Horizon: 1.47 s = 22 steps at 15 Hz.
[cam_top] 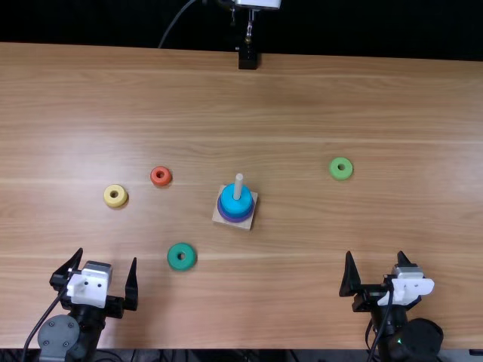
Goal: Build the Hanoi tower: stack the rings onto the peg from bottom to top in this color order: purple, dark blue, light blue, dark green, light green, yellow, orange.
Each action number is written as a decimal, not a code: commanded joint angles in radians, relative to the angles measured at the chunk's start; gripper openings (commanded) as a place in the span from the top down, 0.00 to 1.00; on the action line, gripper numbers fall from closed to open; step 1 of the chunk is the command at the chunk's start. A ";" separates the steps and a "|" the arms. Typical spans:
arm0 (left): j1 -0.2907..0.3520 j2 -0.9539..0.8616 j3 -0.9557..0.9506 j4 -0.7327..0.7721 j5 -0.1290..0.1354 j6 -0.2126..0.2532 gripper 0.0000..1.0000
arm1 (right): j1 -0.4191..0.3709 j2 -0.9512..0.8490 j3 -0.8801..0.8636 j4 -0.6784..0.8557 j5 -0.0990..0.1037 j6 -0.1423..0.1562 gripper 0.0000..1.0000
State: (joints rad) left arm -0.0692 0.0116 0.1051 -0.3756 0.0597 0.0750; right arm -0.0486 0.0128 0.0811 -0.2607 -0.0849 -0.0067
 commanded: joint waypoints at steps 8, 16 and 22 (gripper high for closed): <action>0.012 -0.012 -0.105 -0.079 0.016 0.012 0.00 | -0.014 -0.013 -0.066 -0.064 0.008 -0.006 0.00; 0.017 -0.012 -0.105 -0.072 0.016 0.013 0.00 | -0.014 -0.013 -0.066 -0.064 0.008 -0.006 0.00; 0.011 0.142 0.205 0.232 -0.130 0.015 0.00 | -0.014 -0.013 -0.066 -0.064 0.008 -0.006 0.00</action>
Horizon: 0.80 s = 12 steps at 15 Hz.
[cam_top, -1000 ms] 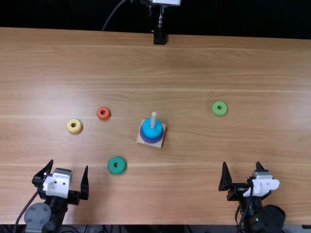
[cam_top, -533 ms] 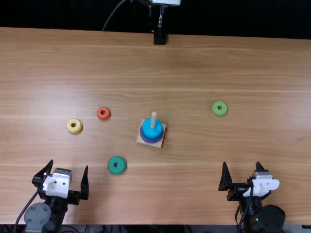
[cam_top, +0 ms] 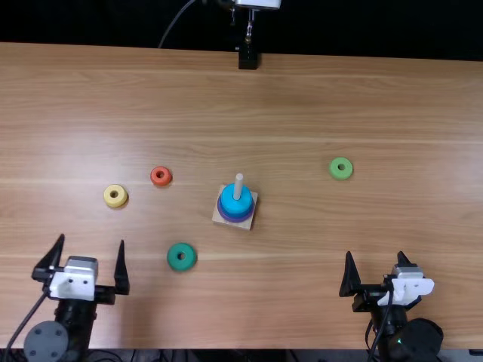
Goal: Build the Hanoi tower: stack the rings onto the peg from bottom to top in this color order: purple, dark blue, light blue, dark green, light green, yellow, orange.
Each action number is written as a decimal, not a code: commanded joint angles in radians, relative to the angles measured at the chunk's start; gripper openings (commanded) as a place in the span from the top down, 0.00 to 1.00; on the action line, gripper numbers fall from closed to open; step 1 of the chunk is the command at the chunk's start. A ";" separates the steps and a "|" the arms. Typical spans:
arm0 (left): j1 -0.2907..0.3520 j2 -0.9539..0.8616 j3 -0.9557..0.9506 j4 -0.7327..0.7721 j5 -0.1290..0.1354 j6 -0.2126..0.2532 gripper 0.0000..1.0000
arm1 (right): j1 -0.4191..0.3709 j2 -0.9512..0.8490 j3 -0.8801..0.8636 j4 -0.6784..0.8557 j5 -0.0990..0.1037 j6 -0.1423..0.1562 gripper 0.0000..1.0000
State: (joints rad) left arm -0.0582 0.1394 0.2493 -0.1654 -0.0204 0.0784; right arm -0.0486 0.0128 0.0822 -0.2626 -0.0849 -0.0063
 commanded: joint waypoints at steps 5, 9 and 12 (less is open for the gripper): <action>-0.026 0.316 0.541 -0.181 -0.293 0.021 0.00 | -0.014 -0.013 -0.067 -0.062 0.008 -0.007 0.00; -0.074 0.644 0.812 -0.512 0.004 0.012 0.00 | -0.014 -0.013 -0.067 -0.062 0.008 -0.007 0.00; -0.077 0.802 0.821 -0.527 0.188 -0.012 0.00 | -0.014 -0.013 -0.067 -0.062 0.008 -0.007 0.00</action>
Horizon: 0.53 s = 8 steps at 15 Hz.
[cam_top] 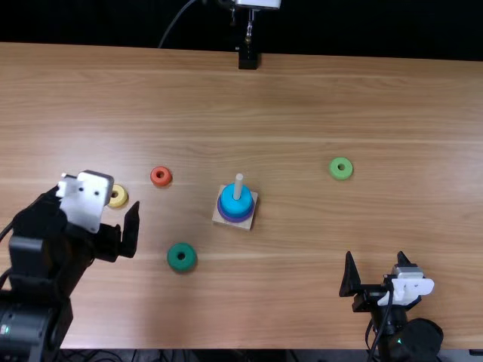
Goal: Build the Hanoi tower: stack the rings onto the peg from bottom to top in this color order: purple, dark blue, light blue, dark green, light green, yellow, orange.
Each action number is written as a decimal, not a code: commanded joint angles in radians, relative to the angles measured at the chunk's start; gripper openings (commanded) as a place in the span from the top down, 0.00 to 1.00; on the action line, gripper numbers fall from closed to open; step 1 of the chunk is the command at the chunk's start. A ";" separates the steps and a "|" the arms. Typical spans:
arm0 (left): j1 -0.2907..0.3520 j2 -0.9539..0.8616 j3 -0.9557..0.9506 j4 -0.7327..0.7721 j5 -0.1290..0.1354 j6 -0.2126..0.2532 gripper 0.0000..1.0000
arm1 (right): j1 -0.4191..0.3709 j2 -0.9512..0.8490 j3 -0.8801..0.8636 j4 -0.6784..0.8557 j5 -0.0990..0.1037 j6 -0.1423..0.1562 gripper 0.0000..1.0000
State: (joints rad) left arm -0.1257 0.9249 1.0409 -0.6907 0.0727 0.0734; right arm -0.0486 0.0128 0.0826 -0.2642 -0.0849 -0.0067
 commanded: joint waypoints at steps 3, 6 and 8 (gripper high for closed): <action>-0.107 0.226 0.100 -0.134 -0.144 -0.088 0.00 | -0.014 -0.013 -0.067 -0.061 0.008 -0.006 0.00; -0.176 0.319 0.093 -0.241 -0.174 -0.165 0.00 | -0.014 -0.013 -0.067 -0.063 0.008 -0.006 0.00; -0.184 0.356 0.038 -0.209 -0.098 -0.165 0.00 | -0.014 -0.013 -0.067 -0.061 0.008 -0.006 0.00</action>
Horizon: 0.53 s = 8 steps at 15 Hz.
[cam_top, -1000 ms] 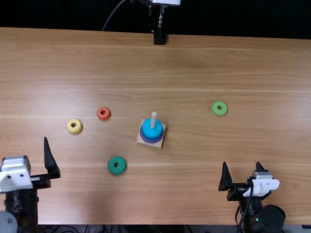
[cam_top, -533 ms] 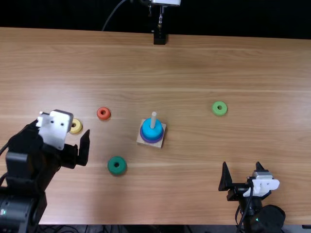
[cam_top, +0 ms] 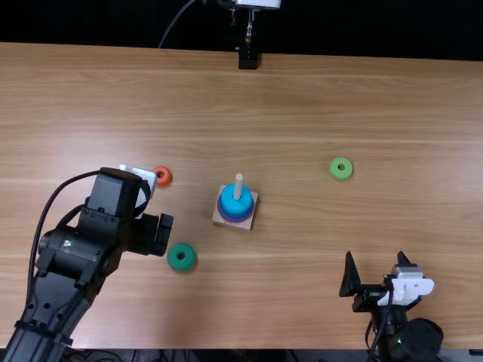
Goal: Build the Hanoi tower: stack the rings onto the peg from bottom to top in this color order: purple, dark blue, light blue, dark green, light green, yellow, orange.
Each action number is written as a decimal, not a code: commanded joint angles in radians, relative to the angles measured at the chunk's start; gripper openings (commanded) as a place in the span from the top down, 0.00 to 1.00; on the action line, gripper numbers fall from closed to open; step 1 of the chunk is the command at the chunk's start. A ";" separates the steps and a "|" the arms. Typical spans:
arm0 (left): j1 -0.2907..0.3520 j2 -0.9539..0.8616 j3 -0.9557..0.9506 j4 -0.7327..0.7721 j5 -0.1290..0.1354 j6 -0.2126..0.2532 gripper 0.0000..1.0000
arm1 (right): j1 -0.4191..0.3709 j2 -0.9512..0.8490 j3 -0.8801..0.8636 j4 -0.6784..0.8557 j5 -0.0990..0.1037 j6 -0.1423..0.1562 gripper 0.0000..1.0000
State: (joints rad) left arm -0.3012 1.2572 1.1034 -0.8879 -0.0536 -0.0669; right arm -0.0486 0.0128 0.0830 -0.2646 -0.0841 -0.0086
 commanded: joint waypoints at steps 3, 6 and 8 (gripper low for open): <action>-0.038 0.090 -0.166 0.210 0.155 -0.023 0.00 | -0.014 -0.013 -0.068 -0.061 0.007 -0.004 0.00; -0.108 0.131 -0.194 0.240 0.092 -0.023 0.00 | -0.014 -0.013 -0.068 -0.061 0.007 -0.004 0.00; -0.125 0.151 -0.201 0.234 0.046 -0.025 0.00 | -0.014 -0.013 -0.068 -0.061 0.007 -0.004 0.00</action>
State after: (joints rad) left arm -0.4149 1.3911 0.9176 -0.6518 0.0216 -0.0845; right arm -0.0486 0.0128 0.0830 -0.2642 -0.0841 -0.0093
